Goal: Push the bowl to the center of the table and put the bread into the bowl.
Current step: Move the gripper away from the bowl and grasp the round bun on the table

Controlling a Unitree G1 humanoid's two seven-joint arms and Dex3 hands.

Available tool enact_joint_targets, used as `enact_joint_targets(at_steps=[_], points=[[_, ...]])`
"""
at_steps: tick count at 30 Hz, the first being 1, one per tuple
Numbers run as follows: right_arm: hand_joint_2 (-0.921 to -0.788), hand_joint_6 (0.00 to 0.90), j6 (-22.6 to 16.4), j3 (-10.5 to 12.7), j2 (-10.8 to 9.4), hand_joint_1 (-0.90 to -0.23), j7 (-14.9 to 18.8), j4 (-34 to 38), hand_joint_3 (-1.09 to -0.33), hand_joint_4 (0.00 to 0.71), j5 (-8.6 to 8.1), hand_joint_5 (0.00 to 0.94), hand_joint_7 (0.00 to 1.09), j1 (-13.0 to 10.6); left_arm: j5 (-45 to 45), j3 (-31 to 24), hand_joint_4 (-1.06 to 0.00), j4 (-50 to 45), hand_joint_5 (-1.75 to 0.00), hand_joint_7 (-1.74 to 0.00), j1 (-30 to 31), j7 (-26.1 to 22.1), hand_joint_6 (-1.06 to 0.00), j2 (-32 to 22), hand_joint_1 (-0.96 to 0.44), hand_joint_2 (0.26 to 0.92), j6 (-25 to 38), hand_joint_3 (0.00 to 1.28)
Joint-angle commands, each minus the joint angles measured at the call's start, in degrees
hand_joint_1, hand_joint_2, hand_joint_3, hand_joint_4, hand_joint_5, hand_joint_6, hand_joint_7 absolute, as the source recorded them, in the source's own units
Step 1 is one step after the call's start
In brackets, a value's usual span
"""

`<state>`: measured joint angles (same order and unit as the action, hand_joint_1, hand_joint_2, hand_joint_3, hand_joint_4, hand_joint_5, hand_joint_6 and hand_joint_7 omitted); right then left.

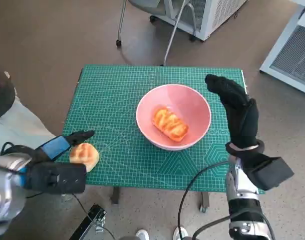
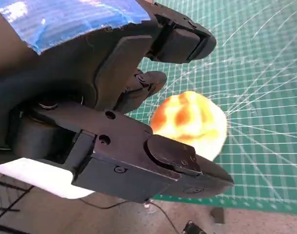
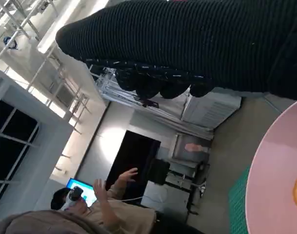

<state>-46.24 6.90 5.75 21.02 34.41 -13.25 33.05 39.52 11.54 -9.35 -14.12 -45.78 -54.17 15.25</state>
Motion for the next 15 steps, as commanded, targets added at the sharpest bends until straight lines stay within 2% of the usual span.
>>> enact_joint_targets(at_steps=[1, 10, 12, 15], points=[[-0.921, 0.097, 0.91, 0.18, 0.34, -0.547, 0.27, -0.11, -0.718, 0.422, 0.0, 0.005, 0.79, -1.17, 2.0, 2.37, -0.07, 3.46, 0.0, -0.01, -1.78, 0.86, -0.27, 1.78, -0.07, 0.719, -0.45, 0.03], [-0.921, 0.096, 1.17, 0.05, 0.46, -0.547, 0.01, -1.22, -0.719, 0.423, 0.19, 0.005, 0.8, -1.62, 5.15, 6.41, -0.08, 10.57, -0.01, -0.02, -4.44, 0.18, -0.3, 4.28, 0.03, 0.733, -0.18, 0.03], [-0.921, 0.096, 1.18, 0.07, 0.45, -0.547, 0.01, -1.22, -0.719, 0.423, 0.14, 0.005, 0.8, -1.63, 5.64, 7.16, -0.11, 11.83, -0.02, -0.02, -4.95, -0.15, -0.33, 4.47, 0.05, 0.742, -0.41, 0.04], [-0.921, 0.094, 1.19, 0.15, 0.45, -0.541, -0.04, -1.1, -0.72, 0.423, 0.08, 0.005, 0.8, -1.58, 6.55, 8.39, -0.21, 13.93, -0.03, -0.05, -5.79, -0.09, -0.43, 4.77, 0.08, 0.762, -1.14, 0.06]])
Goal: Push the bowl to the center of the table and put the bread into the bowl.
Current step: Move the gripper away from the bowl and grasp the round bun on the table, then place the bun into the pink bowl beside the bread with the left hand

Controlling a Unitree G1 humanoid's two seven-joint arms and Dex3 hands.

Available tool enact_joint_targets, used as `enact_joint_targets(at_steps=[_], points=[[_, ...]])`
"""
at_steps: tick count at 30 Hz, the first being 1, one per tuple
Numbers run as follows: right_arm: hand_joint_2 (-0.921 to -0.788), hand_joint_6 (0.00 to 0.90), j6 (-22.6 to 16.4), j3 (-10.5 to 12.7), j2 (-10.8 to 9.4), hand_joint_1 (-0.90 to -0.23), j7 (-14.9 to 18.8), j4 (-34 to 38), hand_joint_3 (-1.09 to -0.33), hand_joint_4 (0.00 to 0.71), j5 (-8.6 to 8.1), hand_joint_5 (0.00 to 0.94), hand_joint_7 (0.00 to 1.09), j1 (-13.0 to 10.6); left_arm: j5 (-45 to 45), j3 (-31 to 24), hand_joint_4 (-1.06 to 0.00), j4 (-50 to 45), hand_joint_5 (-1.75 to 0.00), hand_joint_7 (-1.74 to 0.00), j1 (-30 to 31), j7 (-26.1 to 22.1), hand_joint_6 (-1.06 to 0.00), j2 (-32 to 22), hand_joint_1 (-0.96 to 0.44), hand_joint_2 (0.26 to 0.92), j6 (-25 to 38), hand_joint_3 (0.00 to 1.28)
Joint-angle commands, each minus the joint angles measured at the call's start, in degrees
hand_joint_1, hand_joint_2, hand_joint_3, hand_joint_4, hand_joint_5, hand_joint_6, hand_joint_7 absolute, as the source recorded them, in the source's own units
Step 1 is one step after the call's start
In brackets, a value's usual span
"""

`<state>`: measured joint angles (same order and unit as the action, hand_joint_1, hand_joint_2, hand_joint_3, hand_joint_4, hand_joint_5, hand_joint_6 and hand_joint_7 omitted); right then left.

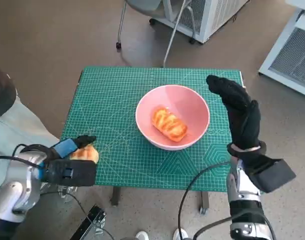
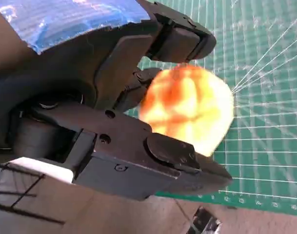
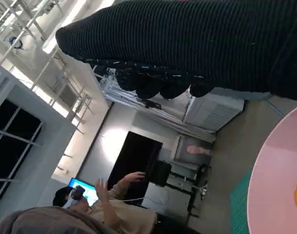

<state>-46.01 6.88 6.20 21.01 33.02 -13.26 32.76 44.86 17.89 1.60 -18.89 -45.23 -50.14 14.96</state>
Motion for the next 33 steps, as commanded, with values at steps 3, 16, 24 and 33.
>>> enact_joint_targets(at_steps=[3, 16, 24, 33], points=[[-0.921, 0.094, 0.96, 0.24, 0.08, -0.538, -0.04, 0.59, -0.721, 0.423, 0.1, 0.005, 0.8, -1.12, 2.25, 3.36, -0.38, 5.42, -0.08, -0.08, -2.23, 0.37, -0.52, 0.88, 0.08, 0.784, -2.54, 0.07], [-0.921, 0.093, 1.18, 0.14, -0.05, -0.532, 0.03, 0.5, -0.725, 0.423, 0.02, 0.004, 0.8, -0.97, 0.42, 0.77, -0.64, 8.8, -1.27, -1.03, -3.67, 10.13, -0.71, -0.71, 0.01, 0.871, -12.67, 0.14], [-0.921, 0.091, 1.12, 0.22, -0.02, -0.536, 0.22, 1.29, -0.724, 0.422, -0.1, 0.004, 0.8, -0.5, -4.56, -4.81, -0.66, 5.12, -1.26, -1.07, -6.87, 9.36, -0.66, -0.25, 0.0, 0.909, -10.81, 0.09], [-0.921, 0.09, 1.25, 0.17, 0.06, -0.538, 0.35, 1.01, -0.722, 0.423, -0.24, 0.004, 0.8, -0.52, -9.97, -9.75, -0.7, 1.87, -1.19, -1.11, -12.25, 8.23, -0.65, 0.6, 0.0, 0.91, -8.35, 0.07]])
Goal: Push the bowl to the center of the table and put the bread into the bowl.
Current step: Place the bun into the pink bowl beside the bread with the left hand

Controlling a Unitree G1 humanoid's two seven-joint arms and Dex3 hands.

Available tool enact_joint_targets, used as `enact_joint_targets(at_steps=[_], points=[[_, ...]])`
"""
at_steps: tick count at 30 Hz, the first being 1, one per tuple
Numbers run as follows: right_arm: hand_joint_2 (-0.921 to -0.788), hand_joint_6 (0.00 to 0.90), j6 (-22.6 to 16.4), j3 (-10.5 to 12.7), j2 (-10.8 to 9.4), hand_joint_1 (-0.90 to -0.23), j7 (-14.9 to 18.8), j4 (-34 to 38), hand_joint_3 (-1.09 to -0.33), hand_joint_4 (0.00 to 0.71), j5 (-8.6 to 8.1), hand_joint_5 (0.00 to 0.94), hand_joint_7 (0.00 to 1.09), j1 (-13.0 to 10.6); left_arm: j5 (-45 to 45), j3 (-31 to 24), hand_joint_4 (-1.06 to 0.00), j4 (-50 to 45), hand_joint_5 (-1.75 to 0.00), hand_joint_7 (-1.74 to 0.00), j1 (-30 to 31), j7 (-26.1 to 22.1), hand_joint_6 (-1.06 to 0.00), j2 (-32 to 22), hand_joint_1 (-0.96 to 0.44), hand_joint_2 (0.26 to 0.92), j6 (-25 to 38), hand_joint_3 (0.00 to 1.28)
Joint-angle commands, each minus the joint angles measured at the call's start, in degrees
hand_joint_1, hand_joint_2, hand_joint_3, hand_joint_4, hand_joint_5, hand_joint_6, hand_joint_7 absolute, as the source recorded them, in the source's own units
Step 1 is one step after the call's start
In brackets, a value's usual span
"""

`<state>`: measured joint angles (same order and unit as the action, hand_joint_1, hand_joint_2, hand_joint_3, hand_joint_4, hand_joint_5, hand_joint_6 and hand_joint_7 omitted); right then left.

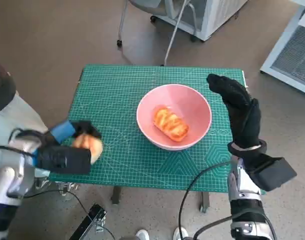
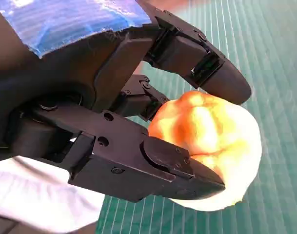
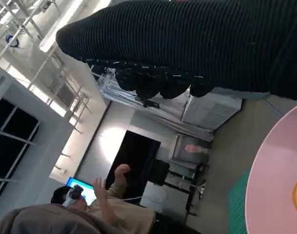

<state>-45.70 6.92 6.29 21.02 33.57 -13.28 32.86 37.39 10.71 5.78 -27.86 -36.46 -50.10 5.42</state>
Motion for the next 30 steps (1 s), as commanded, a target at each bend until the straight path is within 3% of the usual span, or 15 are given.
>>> enact_joint_targets(at_steps=[1, 6, 14, 24, 30], points=[[-0.921, 0.089, 0.94, 0.14, -0.03, -0.539, 0.35, 0.44, -0.722, 0.423, -0.22, 0.004, 0.81, -0.63, -2.85, -2.94, -0.71, -2.7, -1.17, -1.12, -3.71, -0.51, -0.65, 0.62, 0.0, 0.91, 1.41, 0.07], [-0.921, 0.089, 1.04, 0.36, 0.12, -0.541, 0.7, 0.91, -0.721, 0.423, -0.67, 0.004, 0.81, -0.38, -4.09, -4.01, -0.73, -5.85, -1.12, -1.15, -7.96, -0.31, -0.65, 2.73, 0.0, 0.908, 4.2, 0.06], [-0.921, 0.089, 0.88, 0.66, 0.23, -0.544, 1.08, 0.98, -0.719, 0.423, -1.08, 0.004, 0.81, -0.22, -2.84, -0.43, -0.74, -7.03, -1.12, -1.14, -15.61, 1.09, -0.66, 7.92, 0.0, 0.906, 3.67, 0.06], [-0.921, 0.09, 0.12, 0.93, 0.29, -0.55, 0.83, 0.95, -0.716, 0.424, -0.47, 0.004, 0.81, -0.26, -2.71, 5.3, -0.74, 2.33, -1.09, -1.16, -25.71, 4.63, -0.66, 16.59, 0.0, 0.907, -1.78, 0.06], [-0.921, 0.092, -0.71, 1.2, 0.81, -0.554, 0.2, 1.12, -0.716, 0.426, 0.61, 0.005, 0.81, -0.4, -0.44, 8.99, -0.74, 9.87, -1.07, -1.16, -28.83, 10.16, -0.67, 21.51, 0.0, 0.907, -5.91, 0.05]])
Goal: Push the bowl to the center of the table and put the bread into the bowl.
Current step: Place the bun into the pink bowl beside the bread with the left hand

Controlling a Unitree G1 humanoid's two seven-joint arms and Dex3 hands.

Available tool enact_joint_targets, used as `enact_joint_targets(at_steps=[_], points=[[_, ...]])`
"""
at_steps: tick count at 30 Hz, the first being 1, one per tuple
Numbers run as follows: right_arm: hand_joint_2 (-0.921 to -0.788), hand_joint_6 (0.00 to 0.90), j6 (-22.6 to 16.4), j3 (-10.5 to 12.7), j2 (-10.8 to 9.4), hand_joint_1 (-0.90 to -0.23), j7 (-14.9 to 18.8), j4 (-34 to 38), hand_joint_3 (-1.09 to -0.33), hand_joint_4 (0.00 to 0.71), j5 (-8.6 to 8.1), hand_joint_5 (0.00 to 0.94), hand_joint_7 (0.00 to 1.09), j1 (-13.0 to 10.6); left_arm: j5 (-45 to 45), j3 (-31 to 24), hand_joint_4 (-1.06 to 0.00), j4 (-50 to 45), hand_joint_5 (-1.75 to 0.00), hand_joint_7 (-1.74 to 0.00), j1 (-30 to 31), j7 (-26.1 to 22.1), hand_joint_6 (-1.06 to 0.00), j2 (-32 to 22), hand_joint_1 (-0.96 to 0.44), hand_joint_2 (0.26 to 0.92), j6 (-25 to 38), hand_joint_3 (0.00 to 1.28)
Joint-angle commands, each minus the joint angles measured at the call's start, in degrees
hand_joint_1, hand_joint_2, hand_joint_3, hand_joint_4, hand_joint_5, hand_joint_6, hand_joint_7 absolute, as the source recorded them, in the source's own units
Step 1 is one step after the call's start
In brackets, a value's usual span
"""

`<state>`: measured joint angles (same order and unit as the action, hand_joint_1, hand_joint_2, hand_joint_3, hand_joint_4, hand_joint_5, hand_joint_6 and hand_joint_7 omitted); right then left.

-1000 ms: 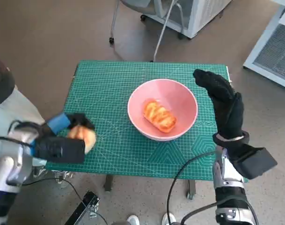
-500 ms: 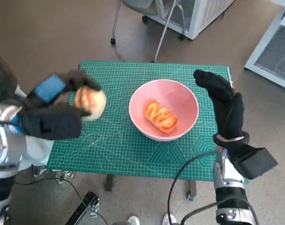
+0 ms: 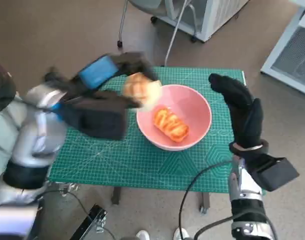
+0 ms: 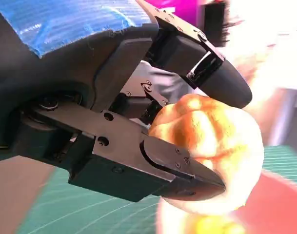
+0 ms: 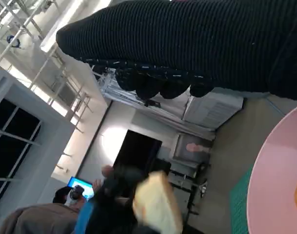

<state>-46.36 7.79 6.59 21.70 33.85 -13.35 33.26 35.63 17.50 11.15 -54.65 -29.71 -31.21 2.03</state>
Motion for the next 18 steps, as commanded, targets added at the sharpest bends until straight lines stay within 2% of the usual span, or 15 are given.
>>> enact_joint_targets(at_steps=[1, 4, 8, 15, 16, 17, 18], points=[[-0.921, 0.092, -0.08, 0.44, 0.71, -0.554, -0.64, 0.56, -0.716, 0.426, 0.85, 0.005, 0.81, -0.9, 1.66, 2.94, -0.75, 6.16, -1.07, -1.16, -2.53, 4.33, -0.67, 3.74, 0.0, 0.908, -3.07, 0.04], [-0.921, 0.094, -0.21, 0.71, 1.12, -0.561, -0.92, 0.03, -0.715, 0.426, 1.11, 0.005, 0.8, -1.12, 2.5, 4.64, -0.71, 9.93, -1.05, -1.22, -3.59, 6.25, -0.66, 5.93, 0.0, 0.916, -4.53, 0.05], [-0.921, 0.097, -0.45, 1.35, 1.75, -0.571, -0.91, -0.08, -0.711, 0.428, 0.63, 0.006, 0.8, -1.13, 3.71, 6.89, -0.69, 14.56, -1.08, -1.24, -5.16, 6.46, -0.64, 8.11, 0.0, 0.919, -5.47, 0.06], [-0.921, 0.104, -0.78, 1.79, 1.61, -0.575, -1.81, 0.01, -0.707, 0.429, 0.77, 0.006, 0.79, -1.24, 5.38, 9.17, -0.68, 20.55, -1.16, -1.21, -6.09, 7.11, -0.61, 11.72, 0.0, 0.92, -3.33, 0.08], [-0.921, 0.105, -0.82, 1.84, 1.64, -0.578, -1.96, -0.1, -0.706, 0.43, 0.84, 0.007, 0.79, -1.35, 5.51, 9.53, -0.65, 21.16, -1.21, -1.22, -5.89, 5.97, -0.58, 12.39, 0.0, 0.921, -1.79, 0.11], [-0.921, 0.106, -0.84, 1.86, 1.68, -0.579, -2.05, -0.16, -0.706, 0.431, 0.88, 0.007, 0.79, -1.41, 5.59, 9.78, -0.57, 21.51, -1.1, -1.27, -5.79, 5.1, -0.55, 12.8, -0.07, 0.921, -0.72, 0.14], [-0.921, 0.108, -0.82, 1.89, 1.79, -0.58, -2.11, -0.3, -0.706, 0.432, 0.91, 0.007, 0.78, -1.51, 5.67, 10.19, -0.5, 21.47, -0.86, -1.36, -5.59, 2.6, -0.5, 13.25, -0.17, 0.921, 1.74, 0.2]])
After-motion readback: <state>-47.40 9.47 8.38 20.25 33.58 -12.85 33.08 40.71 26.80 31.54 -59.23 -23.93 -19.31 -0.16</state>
